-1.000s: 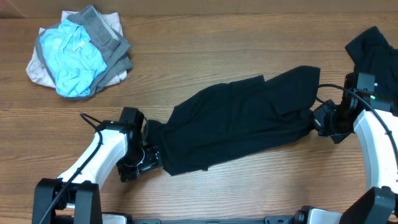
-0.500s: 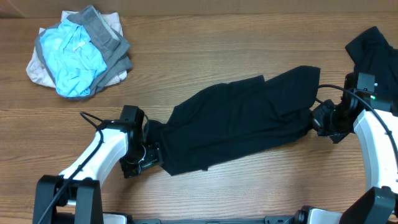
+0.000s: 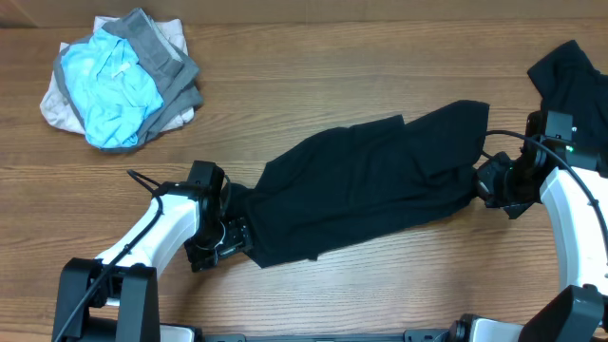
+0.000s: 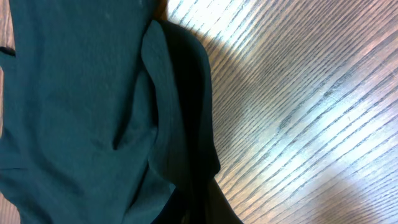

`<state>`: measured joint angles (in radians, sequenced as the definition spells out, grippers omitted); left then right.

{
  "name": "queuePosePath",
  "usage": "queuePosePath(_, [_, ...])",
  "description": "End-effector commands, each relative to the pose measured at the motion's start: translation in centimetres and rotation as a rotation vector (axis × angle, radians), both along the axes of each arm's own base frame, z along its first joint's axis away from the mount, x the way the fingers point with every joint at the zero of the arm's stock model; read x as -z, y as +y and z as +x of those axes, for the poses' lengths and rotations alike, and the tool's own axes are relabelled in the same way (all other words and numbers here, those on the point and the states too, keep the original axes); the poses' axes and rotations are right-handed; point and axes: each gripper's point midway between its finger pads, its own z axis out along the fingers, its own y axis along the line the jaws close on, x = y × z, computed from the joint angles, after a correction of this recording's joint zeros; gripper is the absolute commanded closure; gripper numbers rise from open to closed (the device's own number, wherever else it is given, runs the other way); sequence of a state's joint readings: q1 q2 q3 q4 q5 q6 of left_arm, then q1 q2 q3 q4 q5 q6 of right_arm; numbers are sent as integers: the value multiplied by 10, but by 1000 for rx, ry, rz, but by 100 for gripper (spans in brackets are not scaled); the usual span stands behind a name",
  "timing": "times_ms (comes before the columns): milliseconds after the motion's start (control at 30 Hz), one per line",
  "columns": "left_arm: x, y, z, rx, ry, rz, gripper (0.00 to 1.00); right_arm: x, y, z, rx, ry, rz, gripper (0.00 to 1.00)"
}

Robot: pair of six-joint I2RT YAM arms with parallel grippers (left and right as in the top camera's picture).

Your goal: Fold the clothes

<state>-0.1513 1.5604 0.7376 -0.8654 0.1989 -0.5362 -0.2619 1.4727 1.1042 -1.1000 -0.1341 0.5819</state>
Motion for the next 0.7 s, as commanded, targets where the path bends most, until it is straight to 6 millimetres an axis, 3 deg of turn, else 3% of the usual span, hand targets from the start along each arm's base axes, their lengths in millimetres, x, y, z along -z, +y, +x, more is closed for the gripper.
queuePosePath(0, [8,-5,8,-2,-17,-15,17,-12,-1,6,-10,-43,-7,95])
queuePosePath(467, [29,-40,14,32,-9,-103,22,-11,1,3,-11,-30,1,95])
queuePosePath(667, [37,-42,7,37,26,-68,30,-11,1,3,-14,-28,0,95])
